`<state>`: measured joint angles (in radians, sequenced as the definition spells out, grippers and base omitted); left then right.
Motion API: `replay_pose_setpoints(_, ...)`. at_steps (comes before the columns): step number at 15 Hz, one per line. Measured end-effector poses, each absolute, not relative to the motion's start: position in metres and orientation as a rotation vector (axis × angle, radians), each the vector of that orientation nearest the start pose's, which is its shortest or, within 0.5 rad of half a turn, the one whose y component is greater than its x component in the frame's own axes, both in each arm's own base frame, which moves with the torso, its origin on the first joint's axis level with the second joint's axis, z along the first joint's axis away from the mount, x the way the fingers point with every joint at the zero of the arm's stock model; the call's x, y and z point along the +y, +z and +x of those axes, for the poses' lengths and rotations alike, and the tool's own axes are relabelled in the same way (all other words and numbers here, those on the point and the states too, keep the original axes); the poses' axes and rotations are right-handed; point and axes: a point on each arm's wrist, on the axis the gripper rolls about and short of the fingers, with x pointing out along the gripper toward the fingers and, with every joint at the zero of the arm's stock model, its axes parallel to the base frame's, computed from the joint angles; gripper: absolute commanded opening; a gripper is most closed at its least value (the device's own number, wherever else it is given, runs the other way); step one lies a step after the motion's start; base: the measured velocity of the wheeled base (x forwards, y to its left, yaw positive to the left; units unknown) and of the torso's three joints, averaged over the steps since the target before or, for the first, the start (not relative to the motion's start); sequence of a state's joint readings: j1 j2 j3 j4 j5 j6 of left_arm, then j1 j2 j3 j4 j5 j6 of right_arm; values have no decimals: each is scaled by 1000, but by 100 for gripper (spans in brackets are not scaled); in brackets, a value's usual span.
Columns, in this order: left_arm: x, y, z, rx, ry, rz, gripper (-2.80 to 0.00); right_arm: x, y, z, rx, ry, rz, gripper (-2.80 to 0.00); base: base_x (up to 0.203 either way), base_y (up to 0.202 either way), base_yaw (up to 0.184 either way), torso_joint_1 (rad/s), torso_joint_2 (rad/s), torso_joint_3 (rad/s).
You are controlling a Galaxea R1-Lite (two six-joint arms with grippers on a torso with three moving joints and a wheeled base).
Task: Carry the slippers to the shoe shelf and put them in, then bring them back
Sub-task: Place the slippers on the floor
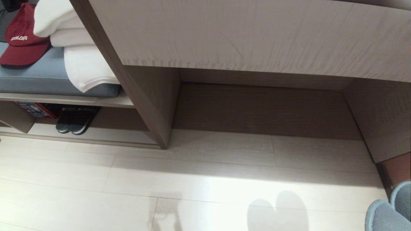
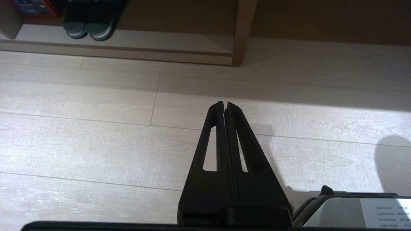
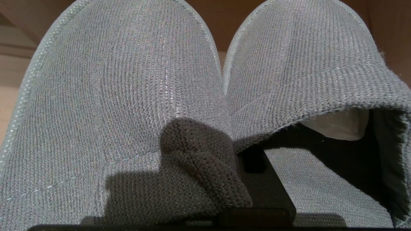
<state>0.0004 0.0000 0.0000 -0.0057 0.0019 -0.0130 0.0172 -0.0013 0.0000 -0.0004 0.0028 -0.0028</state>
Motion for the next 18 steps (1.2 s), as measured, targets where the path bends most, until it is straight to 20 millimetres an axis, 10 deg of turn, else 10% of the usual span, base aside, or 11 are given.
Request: replay_pose_setpoints(18, 0, 76, -23, -6, 1, -13, -280, 0, 75, -23, -2, 20, -3, -280, 0, 0, 0, 1, 4, -198)
